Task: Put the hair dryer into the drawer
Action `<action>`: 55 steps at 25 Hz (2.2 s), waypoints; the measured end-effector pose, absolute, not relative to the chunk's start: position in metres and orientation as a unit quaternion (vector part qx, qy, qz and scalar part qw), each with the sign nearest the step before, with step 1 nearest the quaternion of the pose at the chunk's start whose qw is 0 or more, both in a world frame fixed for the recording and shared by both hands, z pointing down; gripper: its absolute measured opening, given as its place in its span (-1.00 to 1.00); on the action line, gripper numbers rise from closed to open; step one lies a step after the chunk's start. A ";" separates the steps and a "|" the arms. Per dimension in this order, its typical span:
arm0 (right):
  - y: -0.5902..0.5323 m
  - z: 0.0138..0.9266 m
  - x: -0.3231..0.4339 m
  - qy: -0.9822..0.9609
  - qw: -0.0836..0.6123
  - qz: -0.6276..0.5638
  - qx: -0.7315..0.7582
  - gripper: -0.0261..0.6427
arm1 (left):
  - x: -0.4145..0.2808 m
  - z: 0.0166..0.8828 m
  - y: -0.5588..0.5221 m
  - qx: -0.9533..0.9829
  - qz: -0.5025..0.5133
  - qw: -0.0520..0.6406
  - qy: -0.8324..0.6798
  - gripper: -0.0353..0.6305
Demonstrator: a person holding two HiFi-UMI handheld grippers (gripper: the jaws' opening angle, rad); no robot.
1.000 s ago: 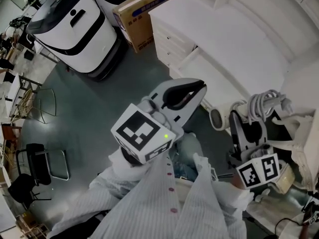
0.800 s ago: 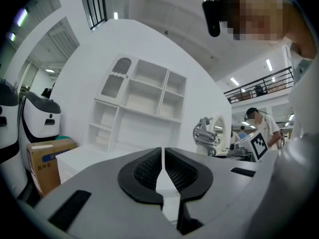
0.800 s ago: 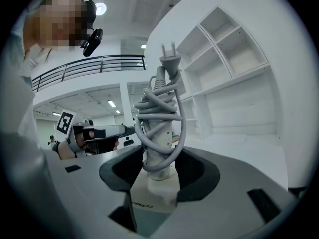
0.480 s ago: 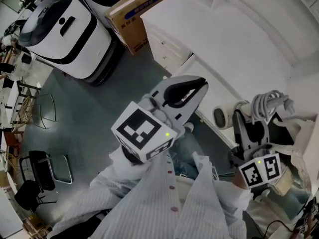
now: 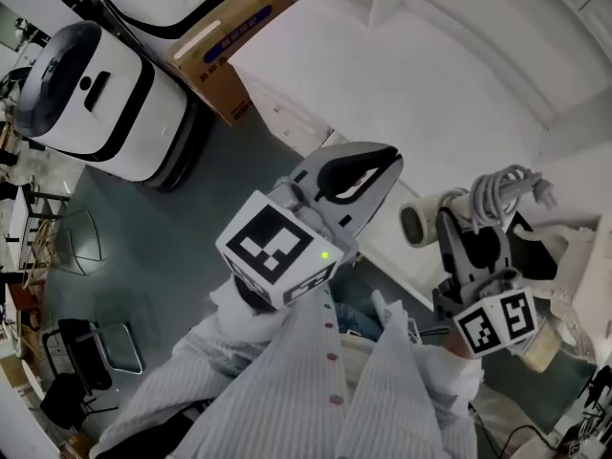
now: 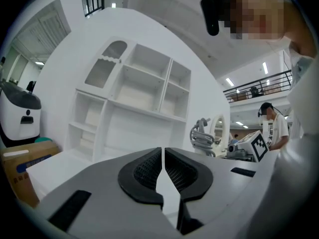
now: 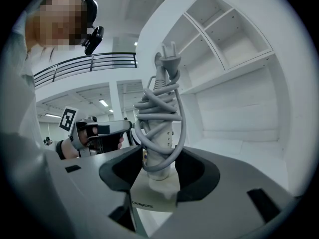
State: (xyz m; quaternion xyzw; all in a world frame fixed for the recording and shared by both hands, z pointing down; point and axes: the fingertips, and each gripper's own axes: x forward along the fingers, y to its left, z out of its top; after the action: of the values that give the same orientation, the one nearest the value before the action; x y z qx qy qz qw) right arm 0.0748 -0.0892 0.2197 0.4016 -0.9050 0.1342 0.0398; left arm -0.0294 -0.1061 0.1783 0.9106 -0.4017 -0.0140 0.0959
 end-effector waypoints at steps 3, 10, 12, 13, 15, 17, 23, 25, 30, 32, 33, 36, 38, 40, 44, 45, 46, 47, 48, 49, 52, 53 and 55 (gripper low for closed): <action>-0.093 0.228 0.082 -0.903 0.039 0.131 0.407 -0.32 | -0.019 0.187 -0.112 0.915 -0.010 0.094 -0.392 -0.81; -0.099 0.228 0.085 -0.892 0.033 0.129 0.432 -0.32 | -0.006 0.189 -0.127 0.934 0.000 0.090 -0.347 -0.81; -0.100 0.229 0.084 -0.886 0.031 0.129 0.443 -0.32 | -0.002 0.189 -0.130 0.940 0.001 0.088 -0.329 -0.81; -0.100 0.230 0.083 -0.883 0.029 0.129 0.450 -0.32 | 0.000 0.188 -0.131 0.944 0.002 0.087 -0.318 -0.81; -0.100 0.229 0.082 -0.876 0.026 0.131 0.464 -0.32 | 0.004 0.186 -0.135 0.950 0.004 0.088 -0.301 -0.81; -0.102 0.225 0.082 -0.869 0.025 0.132 0.476 -0.32 | 0.006 0.182 -0.140 0.953 0.006 0.088 -0.288 -0.81; -0.096 0.218 0.083 -0.852 0.025 0.130 0.506 -0.32 | 0.008 0.182 -0.145 0.961 0.009 0.096 -0.258 -0.81; -0.097 0.222 0.085 -0.849 0.024 0.131 0.511 -0.32 | 0.007 0.186 -0.148 0.961 0.009 0.098 -0.258 -0.81; -0.102 0.223 0.095 -0.843 0.028 0.136 0.519 -0.32 | 0.011 0.190 -0.153 0.960 0.011 0.109 -0.256 -0.81; -0.104 0.223 0.096 -0.843 0.031 0.137 0.519 -0.32 | 0.011 0.193 -0.154 0.960 0.014 0.112 -0.256 -0.81; -0.104 0.223 0.097 -0.844 0.034 0.137 0.518 -0.32 | 0.010 0.194 -0.153 0.960 0.015 0.113 -0.256 -0.81; -0.105 0.229 0.098 -0.844 0.043 0.140 0.515 -0.32 | 0.010 0.201 -0.151 0.960 0.020 0.117 -0.255 -0.81; -0.105 0.239 0.098 -0.845 0.048 0.145 0.512 -0.32 | 0.011 0.211 -0.149 0.959 0.027 0.121 -0.253 -0.81; -0.105 0.251 0.097 -0.847 0.054 0.152 0.507 -0.32 | 0.012 0.223 -0.149 0.959 0.035 0.126 -0.253 -0.81; -0.103 0.273 0.094 -0.852 0.075 0.161 0.492 -0.32 | 0.017 0.242 -0.148 0.957 0.047 0.142 -0.248 -0.81; -0.102 0.279 0.093 -0.854 0.083 0.163 0.487 -0.32 | 0.018 0.246 -0.147 0.957 0.049 0.147 -0.247 -0.81; -0.101 0.285 0.093 -0.855 0.092 0.166 0.483 -0.32 | 0.020 0.250 -0.146 0.956 0.050 0.151 -0.246 -0.81; -0.100 0.292 0.094 -0.856 0.100 0.169 0.479 -0.32 | 0.021 0.254 -0.145 0.956 0.053 0.154 -0.245 -0.81; -0.100 0.299 0.094 -0.856 0.108 0.171 0.476 -0.32 | 0.023 0.259 -0.144 0.955 0.056 0.157 -0.244 -0.81; -0.100 0.305 0.094 -0.856 0.116 0.174 0.473 -0.32 | 0.025 0.264 -0.143 0.955 0.060 0.159 -0.244 -0.81; -0.100 0.327 0.094 -0.857 0.135 0.181 0.463 -0.32 | 0.026 0.282 -0.144 0.952 0.069 0.169 -0.246 -0.81; -0.100 0.334 0.093 -0.858 0.140 0.184 0.458 -0.32 | 0.026 0.288 -0.144 0.951 0.071 0.173 -0.247 -0.81; -0.098 0.349 0.094 -0.859 0.152 0.191 0.449 -0.32 | 0.027 0.301 -0.145 0.948 0.077 0.178 -0.251 -0.81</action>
State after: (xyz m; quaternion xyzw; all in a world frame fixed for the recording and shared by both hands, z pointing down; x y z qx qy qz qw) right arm 0.0943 -0.0982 0.3494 0.4494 -0.8593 0.1911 0.1519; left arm 0.0269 -0.1449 0.3012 0.9484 -0.2508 0.0769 0.1780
